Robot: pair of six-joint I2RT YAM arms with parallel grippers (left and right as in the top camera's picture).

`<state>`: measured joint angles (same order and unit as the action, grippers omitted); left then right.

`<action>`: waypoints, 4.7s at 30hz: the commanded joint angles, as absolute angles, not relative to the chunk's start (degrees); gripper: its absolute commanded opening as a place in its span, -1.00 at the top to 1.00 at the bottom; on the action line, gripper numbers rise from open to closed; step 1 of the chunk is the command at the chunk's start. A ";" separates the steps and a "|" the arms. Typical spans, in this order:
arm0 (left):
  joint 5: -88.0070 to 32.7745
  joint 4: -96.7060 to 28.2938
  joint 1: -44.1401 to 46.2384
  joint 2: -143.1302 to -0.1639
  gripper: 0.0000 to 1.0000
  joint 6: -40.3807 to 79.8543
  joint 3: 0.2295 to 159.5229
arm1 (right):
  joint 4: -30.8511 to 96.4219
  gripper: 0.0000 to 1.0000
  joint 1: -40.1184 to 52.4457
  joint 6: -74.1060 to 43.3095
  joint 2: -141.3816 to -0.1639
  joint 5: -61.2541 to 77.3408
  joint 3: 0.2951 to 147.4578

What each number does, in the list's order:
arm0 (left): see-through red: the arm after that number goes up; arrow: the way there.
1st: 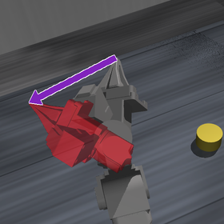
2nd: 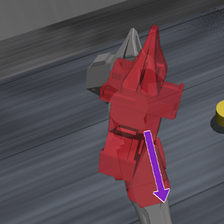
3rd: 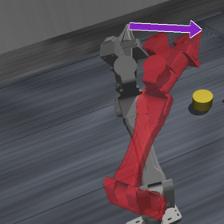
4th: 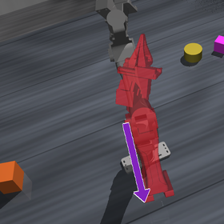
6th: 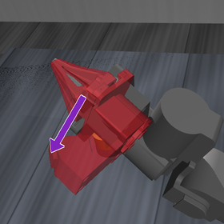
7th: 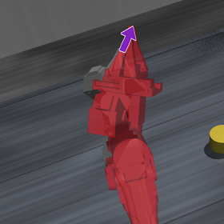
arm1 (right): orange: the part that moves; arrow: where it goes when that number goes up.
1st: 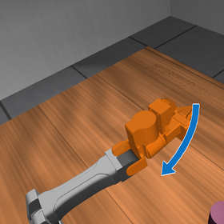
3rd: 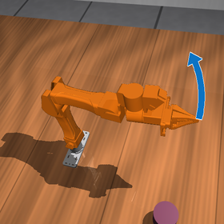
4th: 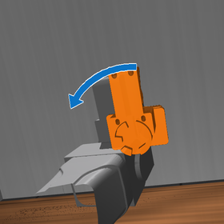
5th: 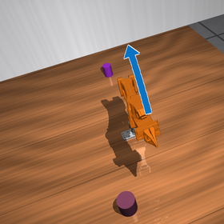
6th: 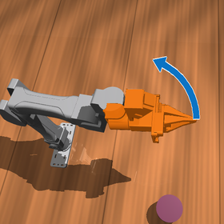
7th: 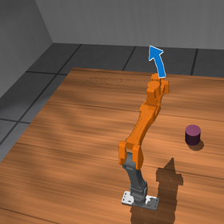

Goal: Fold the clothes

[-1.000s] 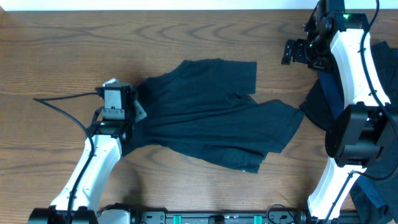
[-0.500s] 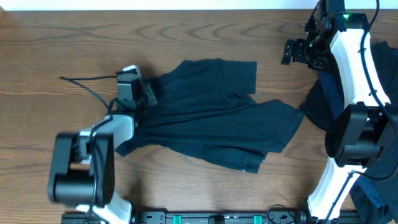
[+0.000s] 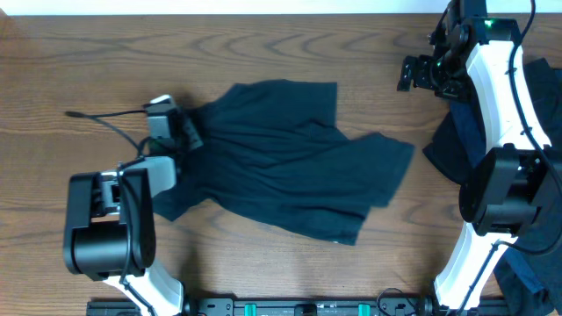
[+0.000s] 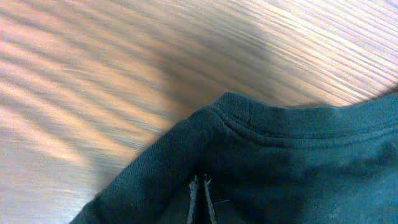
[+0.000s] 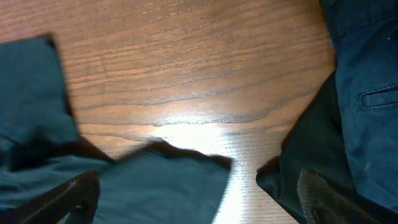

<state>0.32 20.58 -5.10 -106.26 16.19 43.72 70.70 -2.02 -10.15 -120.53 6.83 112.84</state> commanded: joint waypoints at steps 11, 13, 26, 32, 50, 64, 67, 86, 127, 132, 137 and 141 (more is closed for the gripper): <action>-6.42 25.54 -9.15 -104.25 0.84 15.07 42.68 | 70.70 -0.99 -2.17 -10.24 -119.68 7.07 113.56; -8.14 24.23 -9.15 -100.57 0.82 15.07 42.68 | 70.72 -0.98 -2.17 -10.24 -119.68 7.09 113.56; -8.62 -8.25 -7.70 -75.72 0.79 24.25 42.68 | 64.90 -0.98 -2.15 -11.97 -119.68 10.09 113.58; -8.62 -22.02 -7.62 -75.94 0.79 21.54 42.61 | 61.39 0.97 0.03 -11.09 -120.03 24.29 113.58; -11.57 -23.92 -5.69 -75.99 0.79 19.75 42.61 | 43.70 0.98 22.39 -8.54 -133.67 14.94 113.58; -11.57 -23.99 -5.28 -75.99 0.78 19.77 42.61 | 41.80 0.97 23.59 -13.37 -138.74 13.52 113.58; -11.57 -23.97 -5.28 -75.99 0.77 19.77 42.61 | 42.78 0.98 23.81 -15.27 -139.96 13.50 113.56; -11.11 -22.52 -5.28 -75.99 0.77 19.77 42.61 | 26.24 0.97 24.03 -25.98 -153.12 8.38 113.56; -15.86 -5.19 -5.26 -80.53 0.87 17.41 42.46 | 77.12 0.97 6.83 -14.02 -117.14 8.73 117.23; -17.34 -2.42 -5.04 -81.12 0.87 17.41 42.46 | 68.66 0.98 9.65 -7.62 -117.82 22.68 110.45; -17.34 -2.76 -5.04 -81.34 0.87 17.41 42.46 | 60.34 0.98 15.03 -8.73 -121.01 22.92 106.56; -17.34 -2.98 -5.04 -81.34 0.87 17.41 42.46 | 55.31 0.98 19.27 -8.75 -126.06 21.98 106.37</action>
